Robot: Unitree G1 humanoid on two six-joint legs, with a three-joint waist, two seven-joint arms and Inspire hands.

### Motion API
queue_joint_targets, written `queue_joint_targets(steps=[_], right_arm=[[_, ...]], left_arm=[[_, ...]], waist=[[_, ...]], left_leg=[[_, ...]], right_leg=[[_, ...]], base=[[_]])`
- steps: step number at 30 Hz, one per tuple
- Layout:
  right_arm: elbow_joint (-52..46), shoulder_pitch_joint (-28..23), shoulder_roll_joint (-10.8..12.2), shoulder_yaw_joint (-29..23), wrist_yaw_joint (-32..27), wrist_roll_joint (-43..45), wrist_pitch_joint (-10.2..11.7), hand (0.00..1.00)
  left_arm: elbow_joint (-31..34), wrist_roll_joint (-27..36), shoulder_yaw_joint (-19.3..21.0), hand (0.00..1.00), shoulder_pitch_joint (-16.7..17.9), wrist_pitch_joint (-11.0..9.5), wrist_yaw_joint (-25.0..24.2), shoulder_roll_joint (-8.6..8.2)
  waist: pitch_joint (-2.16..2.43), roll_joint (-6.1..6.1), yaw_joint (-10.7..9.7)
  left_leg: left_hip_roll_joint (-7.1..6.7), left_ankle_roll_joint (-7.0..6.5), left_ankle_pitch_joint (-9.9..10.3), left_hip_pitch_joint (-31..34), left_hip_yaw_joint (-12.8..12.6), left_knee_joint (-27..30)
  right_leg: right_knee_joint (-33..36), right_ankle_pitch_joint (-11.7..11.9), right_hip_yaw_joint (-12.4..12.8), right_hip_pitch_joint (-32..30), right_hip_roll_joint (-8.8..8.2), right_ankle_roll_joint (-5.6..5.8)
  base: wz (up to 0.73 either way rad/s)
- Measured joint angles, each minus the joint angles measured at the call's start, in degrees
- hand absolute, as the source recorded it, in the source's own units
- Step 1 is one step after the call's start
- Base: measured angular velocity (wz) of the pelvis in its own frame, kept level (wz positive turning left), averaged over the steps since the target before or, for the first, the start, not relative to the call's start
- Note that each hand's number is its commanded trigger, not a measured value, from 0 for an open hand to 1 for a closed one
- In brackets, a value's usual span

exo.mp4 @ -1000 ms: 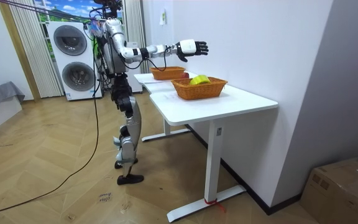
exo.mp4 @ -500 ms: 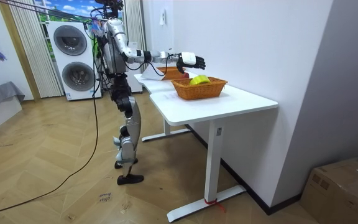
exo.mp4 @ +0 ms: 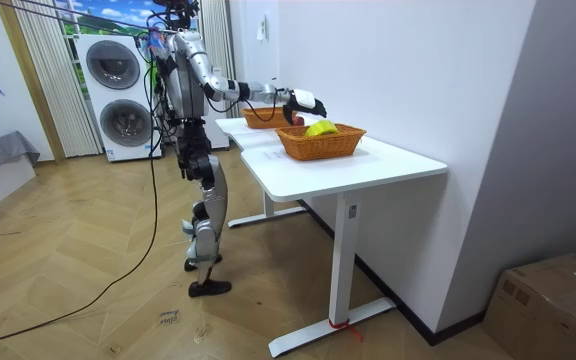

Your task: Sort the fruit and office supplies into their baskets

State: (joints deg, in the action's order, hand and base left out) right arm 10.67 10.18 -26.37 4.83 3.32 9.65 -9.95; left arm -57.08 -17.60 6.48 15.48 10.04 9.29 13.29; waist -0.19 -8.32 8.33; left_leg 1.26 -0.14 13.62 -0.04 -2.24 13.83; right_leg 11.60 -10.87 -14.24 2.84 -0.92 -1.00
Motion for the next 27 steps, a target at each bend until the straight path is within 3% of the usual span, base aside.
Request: queue_joint_targets(steps=[5, 20, 23, 27], right_arm=[[0.0, 1.99, -0.62, 0.76, 0.59, 0.2, 0.0, 0.0], [2.35, 3.1, -0.76, 0.77, 1.84, 7.43, -0.06, 0.0], [4.38, 3.26, -0.76, 1.05, 1.81, 8.93, -0.03, 0.0], [8.79, 3.3, -0.76, 1.6, 1.77, 10.08, -0.1, 0.0]], left_arm=[[0.25, -0.01, 0.02, 0.0, -0.09, -0.09, -0.07, 0.05], [0.47, 0.0, 0.02, 0.0, -0.26, -0.08, -1.52, 0.28], [0.46, 0.06, -0.03, 0.0, -0.26, -0.08, -1.54, 0.38], [0.28, 0.1, -0.04, 0.0, -0.33, -0.06, -1.42, 0.6]], waist=[[0.09, -0.31, -0.03], [-0.41, -0.41, 0.24], [-0.36, -0.48, 0.43], [0.06, -1.13, 1.55]], left_leg=[[-0.03, 0.05, -0.05, 0.03, 0.61, 0.53], [-0.12, 0.06, -0.03, 0.88, 1.06, 1.41], [-0.11, 0.07, -0.05, 0.79, 0.98, 1.33], [-0.07, 0.11, -0.09, 0.4, 0.78, 0.89]], right_leg=[[0.0, 0.0, -0.09, 0.08, 0.01, 0.0], [0.07, 0.01, -1.0, 0.07, -0.08, -0.01], [0.11, 0.01, -0.98, 0.07, -0.08, -0.02], [0.11, 0.01, -0.87, 0.11, -0.07, -0.02]], base=[[0.02], [0.02], [0.0], [-0.03]])
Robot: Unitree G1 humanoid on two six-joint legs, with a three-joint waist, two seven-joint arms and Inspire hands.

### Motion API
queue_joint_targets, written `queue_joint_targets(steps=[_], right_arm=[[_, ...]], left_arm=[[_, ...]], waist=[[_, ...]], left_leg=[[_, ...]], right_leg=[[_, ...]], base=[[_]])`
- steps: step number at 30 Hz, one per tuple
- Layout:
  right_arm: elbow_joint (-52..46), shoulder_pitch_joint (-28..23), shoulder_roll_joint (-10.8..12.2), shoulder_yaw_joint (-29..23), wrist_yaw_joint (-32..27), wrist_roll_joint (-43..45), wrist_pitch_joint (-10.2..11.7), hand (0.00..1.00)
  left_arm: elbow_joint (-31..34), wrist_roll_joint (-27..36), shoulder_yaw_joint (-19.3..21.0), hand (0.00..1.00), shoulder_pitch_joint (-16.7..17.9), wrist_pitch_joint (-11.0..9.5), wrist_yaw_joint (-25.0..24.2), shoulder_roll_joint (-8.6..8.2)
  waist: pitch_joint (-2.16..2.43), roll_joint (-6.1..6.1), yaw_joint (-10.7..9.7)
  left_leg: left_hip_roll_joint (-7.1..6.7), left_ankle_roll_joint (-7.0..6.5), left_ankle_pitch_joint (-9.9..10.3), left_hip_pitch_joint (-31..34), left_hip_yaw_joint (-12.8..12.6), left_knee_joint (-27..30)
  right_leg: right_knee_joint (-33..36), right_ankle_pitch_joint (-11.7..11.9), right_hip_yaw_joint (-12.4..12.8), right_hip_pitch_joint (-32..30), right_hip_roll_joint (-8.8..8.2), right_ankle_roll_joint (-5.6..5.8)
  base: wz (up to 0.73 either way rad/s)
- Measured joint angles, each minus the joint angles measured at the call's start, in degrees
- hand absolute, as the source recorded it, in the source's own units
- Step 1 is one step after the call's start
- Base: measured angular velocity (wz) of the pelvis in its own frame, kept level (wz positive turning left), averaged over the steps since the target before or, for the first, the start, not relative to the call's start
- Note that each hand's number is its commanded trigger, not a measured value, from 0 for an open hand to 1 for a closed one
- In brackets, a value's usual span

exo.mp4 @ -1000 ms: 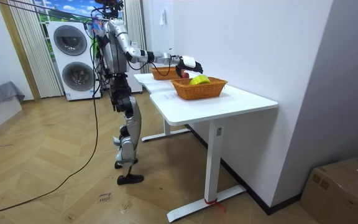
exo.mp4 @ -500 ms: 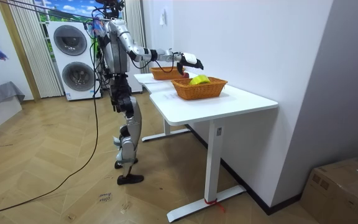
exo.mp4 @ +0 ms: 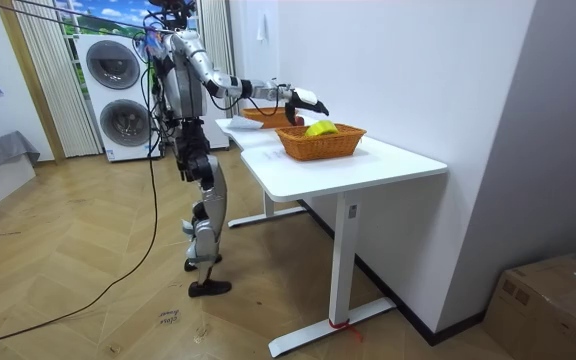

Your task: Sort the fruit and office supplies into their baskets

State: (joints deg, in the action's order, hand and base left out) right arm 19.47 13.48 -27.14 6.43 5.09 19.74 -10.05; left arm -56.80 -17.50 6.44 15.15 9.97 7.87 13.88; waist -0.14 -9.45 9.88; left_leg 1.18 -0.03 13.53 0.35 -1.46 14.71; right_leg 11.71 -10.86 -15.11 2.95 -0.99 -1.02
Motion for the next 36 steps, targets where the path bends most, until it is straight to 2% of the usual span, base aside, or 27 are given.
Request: queue_joint_targets(steps=[7, 11, 14, 20, 30, 36], right_arm=[[0.62, 0.32, 0.0, 1.54, -0.07, 2.17, -0.09, 0.0], [3.94, 3.24, 0.0, 3.51, -0.05, 3.6, -1.35, 0.0], [5.58, 4.75, 0.0, 3.87, -0.03, 3.57, -1.9, 0.0], [9.95, 7.91, 0.0, 3.94, -0.09, 3.52, -2.16, 0.0], [14.26, 10.35, 0.0, 4.28, -0.08, 3.51, -2.06, 0.0], [17.31, 12.85, -0.04, 6.11, -0.09, 3.16, -1.67, 0.0]], left_arm=[[-0.05, 1.02, 0.02, 0.0, -0.16, 0.23, 0.42, 0.1], [-0.02, 1.12, -0.01, 0.0, -0.49, 1.14, 0.38, 0.12], [0.13, 1.59, -0.06, 0.0, -1.11, 1.36, 0.38, 0.15], [0.88, 2.31, -1.03, 0.0, -1.15, 1.44, 0.39, 0.81], [1.71, 2.29, -2.26, 0.0, -1.24, 1.32, 0.35, 0.93], [1.8, 2.24, -2.23, 0.0, -1.86, 1.14, 0.0, 1.24]], waist=[[-0.44, -0.67, 0.3], [-0.4, -0.83, 0.53], [-0.36, -0.88, 0.95], [-0.65, -0.39, 1.39], [-0.52, 0.51, 1.48], [-0.38, 0.34, 1.6]], left_leg=[[0.0, -0.01, 0.0, 0.28, 0.24, -0.21], [0.01, -0.01, 0.0, 0.48, 0.23, -0.18], [-0.02, -0.01, -0.01, 1.27, 0.25, 0.56], [-0.02, -0.01, -0.01, 1.68, 0.36, 0.9], [-0.05, 0.01, -0.02, 3.06, 1.05, 1.12], [-0.13, 0.08, -0.07, 4.02, 1.69, 2.02]], right_leg=[[-0.03, 0.0, -0.86, -0.12, -0.11, 0.0], [-0.03, 0.0, -0.82, -0.35, -0.1, 0.0], [0.01, 0.0, -0.82, -1.03, -0.11, 0.0], [0.02, 0.0, -0.81, -1.04, -0.08, 0.0], [0.1, 0.01, -0.82, -1.95, 0.05, -0.05], [0.11, 0.01, -1.21, -2.78, 0.05, -0.05]], base=[[0.01], [0.0], [0.0], [0.01], [0.02], [0.03]])
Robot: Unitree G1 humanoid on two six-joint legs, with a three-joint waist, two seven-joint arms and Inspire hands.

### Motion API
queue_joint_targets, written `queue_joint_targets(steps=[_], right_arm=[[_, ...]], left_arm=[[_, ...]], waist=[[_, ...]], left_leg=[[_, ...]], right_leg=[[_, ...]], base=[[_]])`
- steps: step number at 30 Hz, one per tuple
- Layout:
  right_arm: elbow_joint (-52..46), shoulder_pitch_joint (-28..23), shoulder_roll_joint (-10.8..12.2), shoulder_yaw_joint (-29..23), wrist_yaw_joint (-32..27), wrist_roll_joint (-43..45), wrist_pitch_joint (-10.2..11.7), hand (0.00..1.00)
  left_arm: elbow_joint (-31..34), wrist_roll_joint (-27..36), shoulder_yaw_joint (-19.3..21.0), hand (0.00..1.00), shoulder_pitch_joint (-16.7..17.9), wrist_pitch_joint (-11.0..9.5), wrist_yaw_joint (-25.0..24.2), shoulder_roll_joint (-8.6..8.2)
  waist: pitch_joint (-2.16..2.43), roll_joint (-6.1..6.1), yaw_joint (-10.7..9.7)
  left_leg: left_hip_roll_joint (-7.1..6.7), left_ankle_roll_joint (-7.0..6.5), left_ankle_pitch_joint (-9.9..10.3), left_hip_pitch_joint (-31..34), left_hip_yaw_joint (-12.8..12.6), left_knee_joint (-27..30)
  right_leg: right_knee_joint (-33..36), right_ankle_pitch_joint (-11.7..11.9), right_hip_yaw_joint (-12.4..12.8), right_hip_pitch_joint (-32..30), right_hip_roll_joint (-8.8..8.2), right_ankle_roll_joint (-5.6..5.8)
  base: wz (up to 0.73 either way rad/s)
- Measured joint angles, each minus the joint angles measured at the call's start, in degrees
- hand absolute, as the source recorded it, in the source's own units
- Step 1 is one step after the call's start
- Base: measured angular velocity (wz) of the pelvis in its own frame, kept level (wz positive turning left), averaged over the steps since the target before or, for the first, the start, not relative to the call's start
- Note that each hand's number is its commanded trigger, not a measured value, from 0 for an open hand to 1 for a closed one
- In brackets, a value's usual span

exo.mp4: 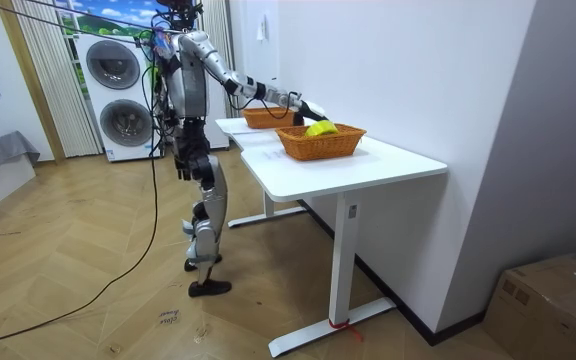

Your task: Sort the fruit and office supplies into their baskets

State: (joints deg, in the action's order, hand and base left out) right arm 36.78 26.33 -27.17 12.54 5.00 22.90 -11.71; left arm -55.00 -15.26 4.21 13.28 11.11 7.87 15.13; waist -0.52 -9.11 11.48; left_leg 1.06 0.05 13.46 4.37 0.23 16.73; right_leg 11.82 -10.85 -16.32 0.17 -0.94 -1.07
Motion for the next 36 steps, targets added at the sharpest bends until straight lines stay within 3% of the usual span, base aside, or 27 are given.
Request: queue_joint_targets(steps=[6, 15, 22, 36], right_arm=[[5.04, 1.97, -0.02, 0.76, -0.19, -0.17, 0.97, 0.0], [9.16, 4.52, -0.96, 2.21, -0.67, -2.44, 0.36, 0.0], [11.42, 5.98, -1.64, 2.49, -2.15, -2.7, 0.77, 0.0], [14.91, 8.05, -2.53, 2.54, -1.75, -4.69, 2.1, 0.0]], left_arm=[[0.0, 0.0, -0.14, 0.0, -0.69, -0.32, -0.21, 0.34], [-0.04, 0.0, -1.1, 0.0, -2.13, -0.27, -0.89, 1.37], [-0.05, 0.02, -2.69, 0.0, -2.78, -0.24, -0.75, 1.72], [-0.23, 0.01, -3.63, 0.0, -4.37, -0.26, -0.77, 2.13]], waist=[[0.22, -0.49, 0.9], [-0.34, -1.98, 2.09], [-0.54, -1.82, 3.08], [-0.59, -1.8, 2.97]], left_leg=[[-0.01, 0.0, -0.01, 0.09, 0.25, 0.19], [0.14, 0.1, -0.05, 4.45, 1.3, 1.91], [0.15, 0.16, -0.19, 5.64, 1.93, 2.53], [0.15, 0.33, -1.05, 5.95, 1.69, 1.22]], right_leg=[[-0.04, 0.01, -0.47, 0.04, -0.06, -0.02], [0.01, 0.82, -2.13, -2.63, 0.12, -0.7], [-0.07, 1.08, -2.89, -3.39, 0.16, -0.79], [-0.13, 1.42, -2.66, -4.41, 0.17, -1.02]], base=[[0.0], [0.06], [0.03], [0.0]])
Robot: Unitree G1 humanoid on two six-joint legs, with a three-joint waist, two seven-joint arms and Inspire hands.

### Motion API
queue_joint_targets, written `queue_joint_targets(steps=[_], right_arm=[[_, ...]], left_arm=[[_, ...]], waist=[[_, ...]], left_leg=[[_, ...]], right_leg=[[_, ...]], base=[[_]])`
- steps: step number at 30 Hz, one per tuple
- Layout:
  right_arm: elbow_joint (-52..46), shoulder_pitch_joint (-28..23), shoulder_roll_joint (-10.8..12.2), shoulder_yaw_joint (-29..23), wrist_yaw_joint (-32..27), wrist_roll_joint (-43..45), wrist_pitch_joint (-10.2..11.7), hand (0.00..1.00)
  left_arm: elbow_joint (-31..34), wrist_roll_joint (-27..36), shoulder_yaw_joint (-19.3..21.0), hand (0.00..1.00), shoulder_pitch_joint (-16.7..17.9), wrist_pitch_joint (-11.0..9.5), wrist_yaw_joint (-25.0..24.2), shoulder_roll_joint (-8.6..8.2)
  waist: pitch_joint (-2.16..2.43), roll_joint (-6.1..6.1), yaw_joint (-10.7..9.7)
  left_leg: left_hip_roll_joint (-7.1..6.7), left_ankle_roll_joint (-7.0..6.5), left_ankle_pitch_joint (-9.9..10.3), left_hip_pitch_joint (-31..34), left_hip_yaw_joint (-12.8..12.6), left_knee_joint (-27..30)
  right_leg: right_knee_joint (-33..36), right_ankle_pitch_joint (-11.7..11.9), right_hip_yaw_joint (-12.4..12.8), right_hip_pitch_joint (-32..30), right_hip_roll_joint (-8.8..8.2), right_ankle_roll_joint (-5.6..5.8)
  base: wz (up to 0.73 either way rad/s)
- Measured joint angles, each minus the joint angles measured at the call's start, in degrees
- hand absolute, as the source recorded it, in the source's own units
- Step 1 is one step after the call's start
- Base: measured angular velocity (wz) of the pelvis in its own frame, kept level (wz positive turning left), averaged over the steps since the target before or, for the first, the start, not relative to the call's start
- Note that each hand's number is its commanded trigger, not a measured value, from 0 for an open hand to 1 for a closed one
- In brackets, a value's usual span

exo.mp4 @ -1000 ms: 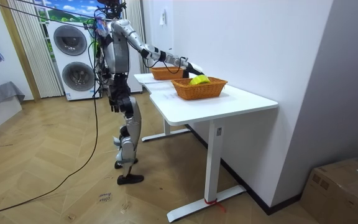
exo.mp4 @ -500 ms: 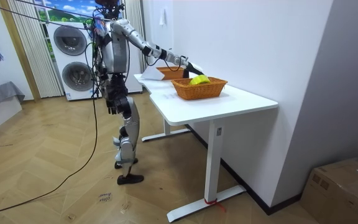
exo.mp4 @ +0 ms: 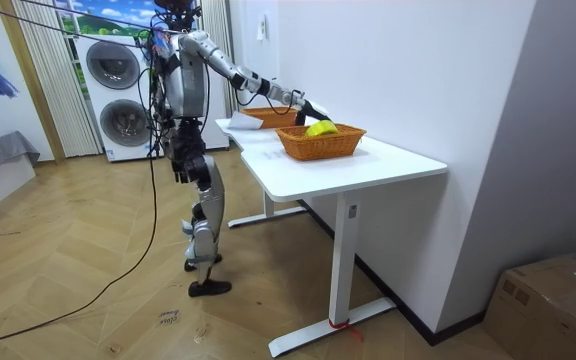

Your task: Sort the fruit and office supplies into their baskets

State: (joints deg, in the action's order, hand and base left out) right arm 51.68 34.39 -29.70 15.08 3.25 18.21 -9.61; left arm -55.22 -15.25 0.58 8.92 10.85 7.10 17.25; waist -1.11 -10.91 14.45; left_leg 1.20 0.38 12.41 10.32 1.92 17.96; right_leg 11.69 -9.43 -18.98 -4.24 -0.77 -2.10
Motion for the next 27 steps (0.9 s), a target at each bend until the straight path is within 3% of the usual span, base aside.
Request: queue_joint_targets(steps=[11, 12, 13, 14, 15, 22, 27], right_arm=[[2.21, 1.35, -1.48, 1.71, 1.85, -1.39, 0.18, 0.0], [2.48, 1.51, -1.48, 1.72, 1.95, -1.4, 0.18, 0.06], [2.62, 1.63, -1.48, 1.71, 1.96, -1.4, 0.17, 0.28], [2.62, 1.64, -1.48, 1.72, 1.96, -1.4, 0.18, 0.86], [2.61, 1.63, -1.49, 1.72, 1.99, -1.39, 0.18, 1.0], [2.02, 1.6, -1.5, 2.0, 5.69, -1.17, 0.23, 1.0], [2.02, 1.62, -1.47, 3.92, 3.27, 3.16, -0.04, 1.0]], left_arm=[[-0.46, 0.06, -1.53, 0.0, -1.18, -0.1, 0.13, 0.16], [-0.5, 0.07, -1.55, 0.0, -1.2, -0.1, 0.13, 0.16], [-0.51, 0.09, -1.55, 0.0, -1.2, -0.11, 0.13, 0.17], [-0.51, 0.08, -1.55, 0.0, -1.2, -0.11, 0.13, 0.18], [-0.51, 0.08, -1.6, 0.0, -1.2, -0.12, 0.14, 0.24], [-0.54, 0.08, -1.53, 0.0, -1.24, -1.18, 0.05, 0.61], [-0.52, 0.08, -2.2, 0.0, -1.61, -1.38, -0.43, 0.81]], waist=[[-0.2, -0.38, 0.06], [-0.21, -0.39, 0.06], [-0.21, -0.39, 0.06], [-0.22, -0.4, 0.05], [-0.22, -0.4, 0.04], [-0.24, -0.36, -0.07], [-0.57, 0.09, 0.21]], left_leg=[[0.12, 0.33, -0.6, 0.08, 0.03, -0.76], [0.12, 0.33, -0.6, 0.08, 0.03, -0.76], [0.12, 0.33, -0.6, 0.08, 0.03, -0.77], [0.12, 0.33, -0.6, 0.08, 0.02, -0.77], [0.12, 0.33, -0.6, 0.08, 0.03, -0.76], [0.16, 0.33, -0.59, 0.21, -0.02, -0.51], [0.16, 0.35, -0.61, 0.64, 0.04, -0.32]], right_leg=[[-0.05, 0.22, -0.04, -0.53, 0.12, -0.35], [-0.05, 0.22, -0.08, -0.53, 0.12, -0.36], [-0.05, 0.22, -0.09, -0.54, 0.12, -0.36], [-0.05, 0.22, -0.1, -0.54, 0.11, -0.36], [-0.05, 0.22, -0.13, -0.54, 0.12, -0.35], [-0.01, 0.31, -0.09, -0.52, 0.14, -0.45], [-0.01, 0.41, -0.21, -0.79, 0.13, -0.56]], base=[[0.0], [0.0], [0.0], [0.0], [0.0], [0.0], [0.0]])
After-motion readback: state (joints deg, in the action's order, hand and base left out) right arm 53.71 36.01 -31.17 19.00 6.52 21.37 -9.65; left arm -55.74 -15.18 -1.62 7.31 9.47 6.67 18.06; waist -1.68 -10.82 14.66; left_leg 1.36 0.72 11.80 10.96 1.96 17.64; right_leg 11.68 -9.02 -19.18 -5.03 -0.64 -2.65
